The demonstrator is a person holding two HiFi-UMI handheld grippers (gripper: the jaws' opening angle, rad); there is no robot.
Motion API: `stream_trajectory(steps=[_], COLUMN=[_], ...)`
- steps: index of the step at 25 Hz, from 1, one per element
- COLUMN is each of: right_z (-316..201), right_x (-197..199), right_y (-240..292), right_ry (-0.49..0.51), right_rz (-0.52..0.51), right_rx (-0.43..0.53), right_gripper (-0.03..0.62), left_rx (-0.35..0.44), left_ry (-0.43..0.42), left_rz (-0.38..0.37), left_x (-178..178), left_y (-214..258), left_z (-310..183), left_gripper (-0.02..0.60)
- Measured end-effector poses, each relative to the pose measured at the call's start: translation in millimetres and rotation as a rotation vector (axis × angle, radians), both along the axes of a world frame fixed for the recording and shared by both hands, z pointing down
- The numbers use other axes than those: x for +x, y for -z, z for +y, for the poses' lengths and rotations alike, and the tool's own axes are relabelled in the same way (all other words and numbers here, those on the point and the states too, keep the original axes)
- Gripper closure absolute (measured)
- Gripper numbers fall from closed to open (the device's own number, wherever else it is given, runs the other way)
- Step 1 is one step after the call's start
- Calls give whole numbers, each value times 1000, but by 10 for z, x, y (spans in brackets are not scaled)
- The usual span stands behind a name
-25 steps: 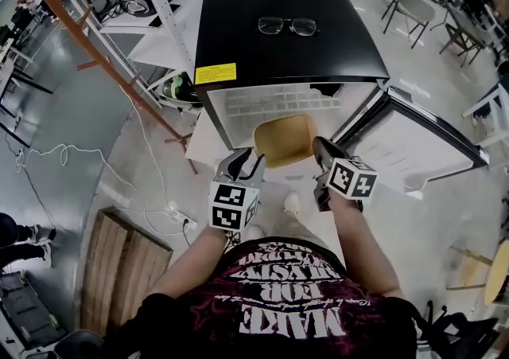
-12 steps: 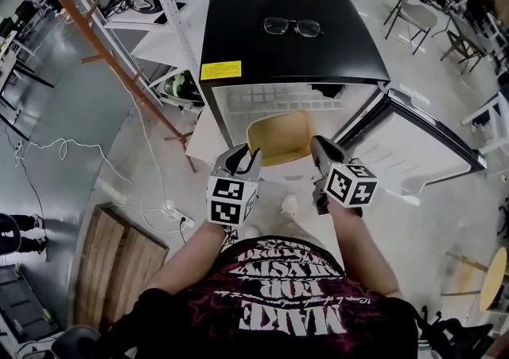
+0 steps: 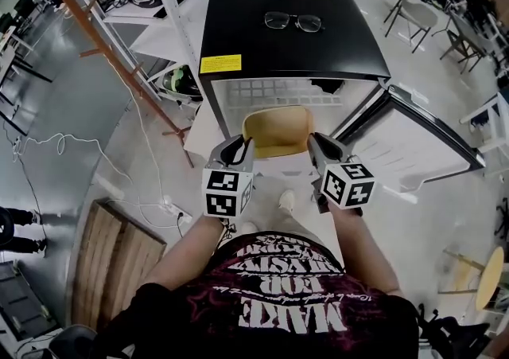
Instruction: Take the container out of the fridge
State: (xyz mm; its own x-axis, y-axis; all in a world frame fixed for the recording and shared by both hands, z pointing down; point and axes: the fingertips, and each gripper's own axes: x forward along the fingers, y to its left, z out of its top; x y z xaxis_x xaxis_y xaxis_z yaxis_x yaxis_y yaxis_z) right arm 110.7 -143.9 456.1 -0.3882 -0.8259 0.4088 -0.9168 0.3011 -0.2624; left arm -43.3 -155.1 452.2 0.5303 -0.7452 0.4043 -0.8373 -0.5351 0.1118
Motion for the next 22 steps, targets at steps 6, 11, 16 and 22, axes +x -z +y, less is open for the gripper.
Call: stream_trajectory(steps=[6, 11, 16, 22], right_z=[-33, -36, -8, 25], right_x=[-8, 13, 4, -10], right_y=[11, 120, 241, 398], right_ry=[29, 22, 18, 18], right_rz=[51, 47, 34, 26], right_rx=[-6, 22, 62, 106], right_gripper=[542, 543, 545, 546], left_rx=[28, 45, 64, 91], left_ry=[14, 15, 21, 18], left_rz=[-1, 7, 20, 30], left_x=[-8, 9, -2, -13], left_y=[106, 196, 301, 430], left_z=[-78, -94, -99, -98], left_gripper=[539, 543, 548, 549])
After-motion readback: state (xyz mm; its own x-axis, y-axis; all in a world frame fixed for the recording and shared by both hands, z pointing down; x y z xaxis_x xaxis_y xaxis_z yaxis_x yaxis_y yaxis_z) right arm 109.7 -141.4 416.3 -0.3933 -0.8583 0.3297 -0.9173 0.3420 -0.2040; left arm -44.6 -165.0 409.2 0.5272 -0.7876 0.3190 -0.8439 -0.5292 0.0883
